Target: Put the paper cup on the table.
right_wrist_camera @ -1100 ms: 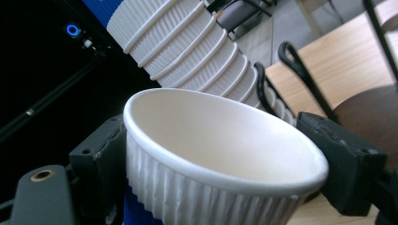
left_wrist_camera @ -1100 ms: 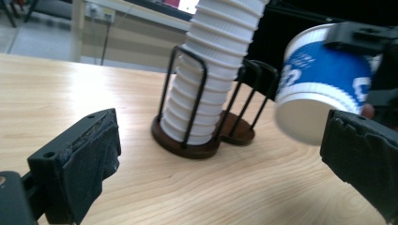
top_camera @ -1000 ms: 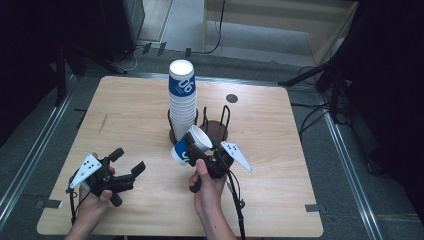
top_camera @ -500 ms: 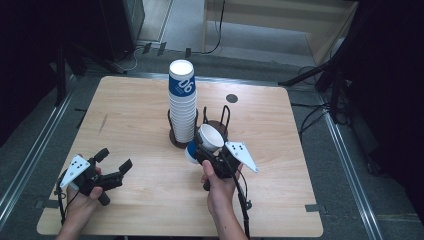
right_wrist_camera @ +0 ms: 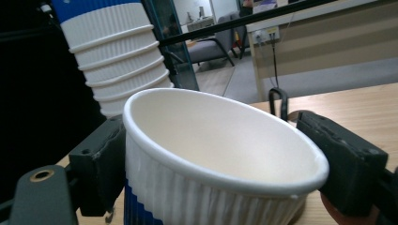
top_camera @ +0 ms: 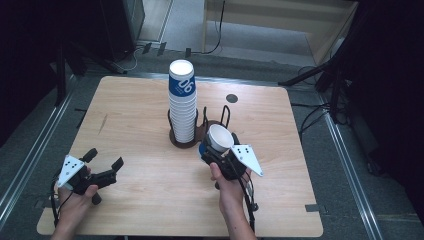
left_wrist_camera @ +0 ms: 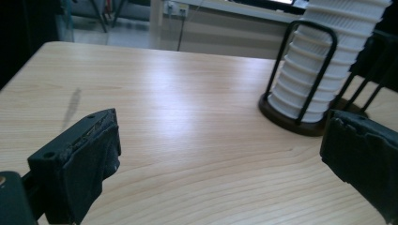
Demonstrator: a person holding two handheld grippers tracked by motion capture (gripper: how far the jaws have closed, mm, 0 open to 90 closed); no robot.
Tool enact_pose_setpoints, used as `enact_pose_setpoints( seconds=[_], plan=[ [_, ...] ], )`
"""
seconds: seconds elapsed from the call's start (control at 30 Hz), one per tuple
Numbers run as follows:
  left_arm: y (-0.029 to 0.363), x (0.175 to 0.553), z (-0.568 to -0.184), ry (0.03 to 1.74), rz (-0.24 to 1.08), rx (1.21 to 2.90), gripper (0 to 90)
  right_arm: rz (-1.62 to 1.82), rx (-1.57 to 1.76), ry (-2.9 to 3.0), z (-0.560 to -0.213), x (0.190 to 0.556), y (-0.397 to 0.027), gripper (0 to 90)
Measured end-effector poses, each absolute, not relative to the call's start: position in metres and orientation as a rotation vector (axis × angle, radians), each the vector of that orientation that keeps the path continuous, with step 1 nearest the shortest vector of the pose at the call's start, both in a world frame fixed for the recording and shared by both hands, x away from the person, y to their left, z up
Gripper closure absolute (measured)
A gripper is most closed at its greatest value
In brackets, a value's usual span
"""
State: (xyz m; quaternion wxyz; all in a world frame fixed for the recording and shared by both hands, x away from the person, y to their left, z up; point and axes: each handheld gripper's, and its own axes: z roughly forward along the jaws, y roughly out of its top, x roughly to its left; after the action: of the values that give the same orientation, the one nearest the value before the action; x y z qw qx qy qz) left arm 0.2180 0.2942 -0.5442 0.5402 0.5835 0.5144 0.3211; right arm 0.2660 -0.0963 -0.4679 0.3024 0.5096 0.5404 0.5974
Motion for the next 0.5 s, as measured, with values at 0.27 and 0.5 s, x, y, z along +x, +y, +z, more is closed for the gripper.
enact_pose_setpoints(
  seconds=[0.27,0.5],
  plan=[
    [0.307,0.219,-0.548,1.264,0.816,1.391,0.0,1.518,1.307,1.427,-0.471,0.270,-0.108,14.9],
    [0.308,0.219,-0.550,1.272,0.843,1.411,0.0,1.463,1.311,1.395,-0.475,0.277,-0.121,14.9]
  ],
)
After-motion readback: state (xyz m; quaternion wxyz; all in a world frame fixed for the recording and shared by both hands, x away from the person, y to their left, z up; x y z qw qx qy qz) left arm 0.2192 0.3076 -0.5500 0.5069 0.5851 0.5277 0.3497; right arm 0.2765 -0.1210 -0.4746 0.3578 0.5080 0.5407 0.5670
